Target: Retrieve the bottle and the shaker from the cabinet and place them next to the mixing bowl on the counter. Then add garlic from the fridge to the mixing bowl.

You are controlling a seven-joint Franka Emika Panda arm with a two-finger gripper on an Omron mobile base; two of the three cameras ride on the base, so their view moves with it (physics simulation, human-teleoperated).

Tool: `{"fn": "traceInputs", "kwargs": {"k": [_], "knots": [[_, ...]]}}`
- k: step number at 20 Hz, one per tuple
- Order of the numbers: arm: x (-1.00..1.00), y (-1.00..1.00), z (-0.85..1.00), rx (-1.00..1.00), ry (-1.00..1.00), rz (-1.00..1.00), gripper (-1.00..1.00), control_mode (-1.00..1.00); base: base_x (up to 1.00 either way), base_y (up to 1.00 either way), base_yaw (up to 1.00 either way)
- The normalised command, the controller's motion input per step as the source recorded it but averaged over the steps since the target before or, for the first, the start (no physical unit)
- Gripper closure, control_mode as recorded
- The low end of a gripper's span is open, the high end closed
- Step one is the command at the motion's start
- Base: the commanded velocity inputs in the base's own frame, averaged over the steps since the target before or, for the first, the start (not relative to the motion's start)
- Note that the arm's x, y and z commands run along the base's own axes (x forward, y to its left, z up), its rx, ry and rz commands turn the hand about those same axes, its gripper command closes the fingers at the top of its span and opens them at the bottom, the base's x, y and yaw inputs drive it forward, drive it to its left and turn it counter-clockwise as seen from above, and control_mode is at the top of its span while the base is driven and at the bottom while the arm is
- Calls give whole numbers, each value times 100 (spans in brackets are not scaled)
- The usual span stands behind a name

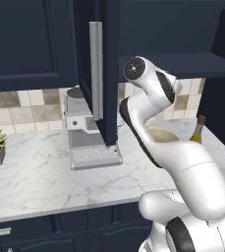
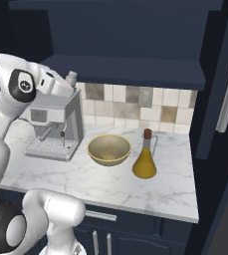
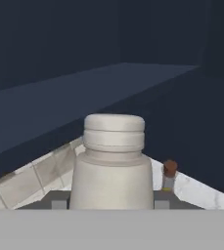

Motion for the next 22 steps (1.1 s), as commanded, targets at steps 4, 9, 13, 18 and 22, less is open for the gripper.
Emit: {"fn": "traceInputs", "kwargs": {"k": [4,9,13,18,22], "knots": [[-100,0,-7,4,0,-19,100,-100,0,0,0],[-87,0,-35,1,0,-7,100,-100,0,0,0],[-40,0,-66,0,0,0,100,-100,0,0,0],[-4,0,-79,0,0,0,100,-100,0,0,0],[1,0,-71,0,0,0,100,-100,0,0,0]]}}
